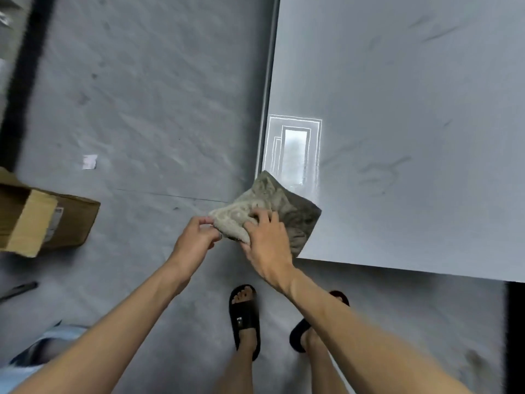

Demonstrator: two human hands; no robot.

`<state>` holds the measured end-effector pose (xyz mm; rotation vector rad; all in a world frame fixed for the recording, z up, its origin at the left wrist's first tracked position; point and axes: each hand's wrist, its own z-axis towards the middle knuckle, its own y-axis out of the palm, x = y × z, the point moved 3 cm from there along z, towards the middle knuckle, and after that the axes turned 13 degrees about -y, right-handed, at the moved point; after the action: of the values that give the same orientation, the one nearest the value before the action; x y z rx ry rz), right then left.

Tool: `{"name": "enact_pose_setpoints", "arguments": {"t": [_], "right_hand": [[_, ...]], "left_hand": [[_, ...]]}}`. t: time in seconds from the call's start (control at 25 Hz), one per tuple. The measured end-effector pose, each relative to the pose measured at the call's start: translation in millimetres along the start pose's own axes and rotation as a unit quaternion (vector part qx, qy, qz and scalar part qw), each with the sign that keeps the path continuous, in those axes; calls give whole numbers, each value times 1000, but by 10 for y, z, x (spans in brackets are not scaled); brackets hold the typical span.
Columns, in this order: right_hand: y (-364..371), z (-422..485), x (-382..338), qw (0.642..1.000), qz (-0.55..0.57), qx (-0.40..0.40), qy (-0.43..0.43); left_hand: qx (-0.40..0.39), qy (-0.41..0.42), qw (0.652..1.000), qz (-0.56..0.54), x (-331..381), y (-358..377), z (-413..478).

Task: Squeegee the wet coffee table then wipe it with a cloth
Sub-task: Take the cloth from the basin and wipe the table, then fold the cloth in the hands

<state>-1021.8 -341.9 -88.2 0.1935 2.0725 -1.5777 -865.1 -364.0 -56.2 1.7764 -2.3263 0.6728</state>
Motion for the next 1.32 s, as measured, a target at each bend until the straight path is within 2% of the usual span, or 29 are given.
{"name": "enact_pose_setpoints", "arguments": {"t": [0.08, 0.16, 0.2, 0.28, 0.36, 0.4, 0.48, 0.56, 0.6, 0.68, 0.8, 0.88, 0.96, 1.0, 1.04, 1.08, 1.12, 1.16, 1.2, 1.24, 1.32], "right_hand": [[33, -36, -233, 982, 170, -3, 79], [-67, 5, -436, 901, 391, 40, 182], [-155, 51, -558, 858, 462, 70, 213], [-329, 111, -787, 791, 550, 98, 249], [-473, 109, -1069, 721, 617, 86, 304], [-530, 82, -1215, 697, 635, 75, 324], [-619, 14, -1486, 678, 647, 63, 342], [-681, -94, -1851, 669, 660, 59, 336], [-706, -166, -2031, 668, 666, 57, 328], [-716, -365, -2400, 699, 652, 32, 293], [-590, -675, -2886, 789, 566, -39, 236], [-445, -854, -3182, 868, 454, -75, 187], [-282, -965, -3502, 943, 315, -52, 98], [-172, -988, -3746, 961, 273, -54, 13], [-16, -978, -4049, 963, 233, -84, -109], [188, -947, -4362, 949, 158, -130, -241], [419, -919, -4656, 918, 56, -172, -352], [670, -916, -4963, 883, -21, -194, -427], [943, -931, -5269, 860, -61, -207, -462], [1195, -938, -5539, 854, -79, -216, -466], [1814, -901, -6147, 869, -86, -217, -436]], "left_hand": [[-25, -16, 999, -37, -94, -174, -79], [-46, -2, 998, -41, -131, -337, -204], [-52, 14, 998, -24, -140, -439, -296], [-52, 60, 996, 46, -162, -613, -491], [-29, 106, 983, 148, -217, -776, -747], [6, 123, 969, 212, -260, -851, -885], [126, 164, 926, 315, -332, -969, -1115], [252, 215, 878, 347, -449, -1140, -1374], [291, 238, 860, 344, -526, -1229, -1497], [327, 271, 852, 305, -791, -1495, -1771], [352, 270, 857, 261, -1323, -2013, -2112], [369, 248, 851, 278, -1721, -2329, -2328], [374, 229, 851, 288, -2160, -2651, -2512], [382, 220, 851, 287, -2416, -2846, -2604], [392, 205, 850, 287, -2686, -3066, -2680], [404, 189, 849, 286, -2943, -3281, -2727], [409, 172, 851, 283, -3185, -3479, -2749], [411, 156, 853, 280, -3438, -3665, -2766], [417, 143, 855, 275, -3697, -3851, -2774], [421, 131, 858, 264, -3926, -4026, -2756], [434, 92, 869, 220, -4515, -4512, -2593]]}}
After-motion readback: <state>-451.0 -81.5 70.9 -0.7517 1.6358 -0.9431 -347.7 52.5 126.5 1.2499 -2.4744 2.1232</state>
